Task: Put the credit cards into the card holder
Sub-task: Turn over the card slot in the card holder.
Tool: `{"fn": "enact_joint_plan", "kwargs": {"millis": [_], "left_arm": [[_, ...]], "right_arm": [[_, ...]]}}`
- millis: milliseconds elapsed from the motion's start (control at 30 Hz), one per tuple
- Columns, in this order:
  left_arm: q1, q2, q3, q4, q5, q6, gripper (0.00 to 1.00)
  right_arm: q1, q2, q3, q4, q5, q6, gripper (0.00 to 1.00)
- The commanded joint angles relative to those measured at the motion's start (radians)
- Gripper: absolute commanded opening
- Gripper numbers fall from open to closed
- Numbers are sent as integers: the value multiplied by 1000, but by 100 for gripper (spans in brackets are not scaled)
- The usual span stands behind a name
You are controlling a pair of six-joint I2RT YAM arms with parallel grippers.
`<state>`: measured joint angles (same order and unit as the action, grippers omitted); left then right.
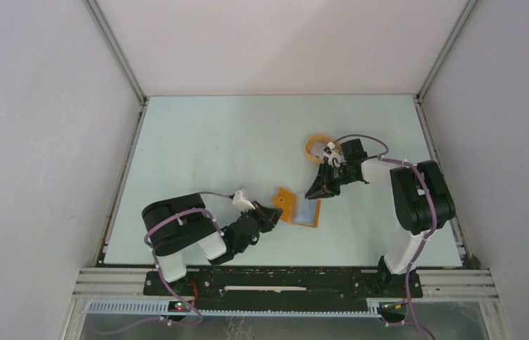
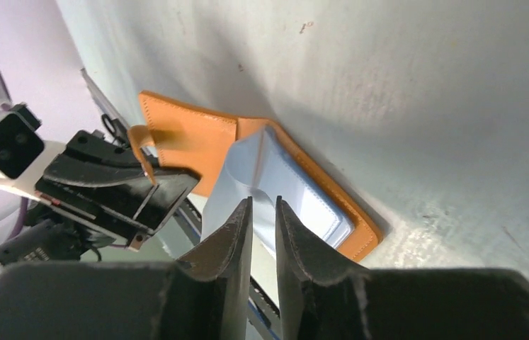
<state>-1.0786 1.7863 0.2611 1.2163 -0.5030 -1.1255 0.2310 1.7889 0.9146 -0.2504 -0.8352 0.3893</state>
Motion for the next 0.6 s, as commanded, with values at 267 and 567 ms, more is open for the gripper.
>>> {"fn": "enact_joint_plan", "kwargs": {"millis": [267,567], "left_arm": [[-21,-14,69,-73,3,53,3],[-21,-19,72,-86,1,53,4]], "right_arm": [[96,-38,83,-105,223,-158,37],[181,-86,107,-128,337,-228,51]]}}
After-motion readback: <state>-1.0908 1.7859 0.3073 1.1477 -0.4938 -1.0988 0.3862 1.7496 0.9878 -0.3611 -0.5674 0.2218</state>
